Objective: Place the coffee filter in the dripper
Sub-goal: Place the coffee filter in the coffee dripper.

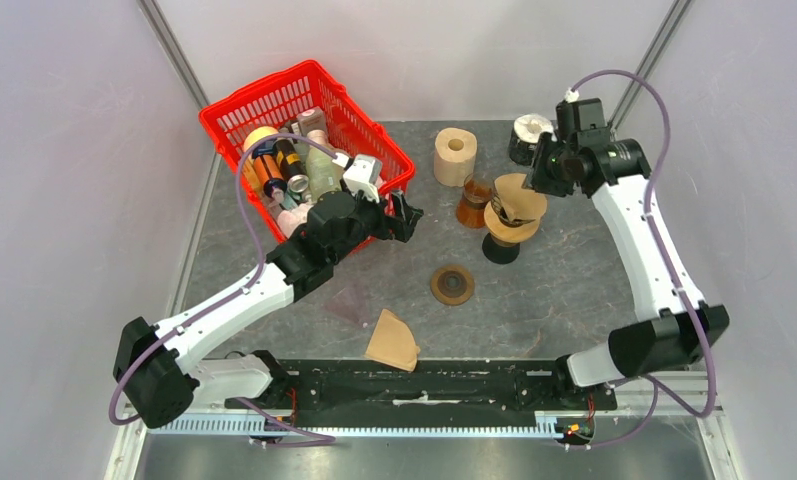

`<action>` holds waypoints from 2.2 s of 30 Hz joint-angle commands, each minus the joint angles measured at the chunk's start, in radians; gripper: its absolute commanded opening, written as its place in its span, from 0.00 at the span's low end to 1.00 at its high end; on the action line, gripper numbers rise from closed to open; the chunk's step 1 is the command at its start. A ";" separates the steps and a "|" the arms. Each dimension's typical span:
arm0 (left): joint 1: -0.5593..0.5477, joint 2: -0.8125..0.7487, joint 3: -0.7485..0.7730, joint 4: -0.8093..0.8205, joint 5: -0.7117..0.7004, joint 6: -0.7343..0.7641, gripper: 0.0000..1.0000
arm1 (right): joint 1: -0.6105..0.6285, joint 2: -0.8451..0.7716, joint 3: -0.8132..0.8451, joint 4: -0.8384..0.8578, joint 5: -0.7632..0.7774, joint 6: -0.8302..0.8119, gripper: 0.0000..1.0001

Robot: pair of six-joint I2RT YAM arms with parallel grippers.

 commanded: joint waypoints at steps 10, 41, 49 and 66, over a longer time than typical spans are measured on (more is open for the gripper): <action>0.003 -0.011 -0.004 0.039 -0.035 -0.006 0.93 | -0.003 0.168 0.027 -0.037 -0.085 -0.038 0.26; 0.004 -0.007 -0.004 0.030 -0.068 -0.005 0.93 | 0.002 0.286 -0.039 -0.033 -0.054 -0.072 0.19; 0.004 -0.002 -0.004 0.030 -0.067 -0.003 0.93 | 0.016 0.299 -0.044 -0.032 -0.050 -0.087 0.19; 0.004 -0.003 -0.005 0.030 -0.069 -0.002 0.93 | 0.036 0.294 -0.041 -0.043 -0.052 -0.092 0.33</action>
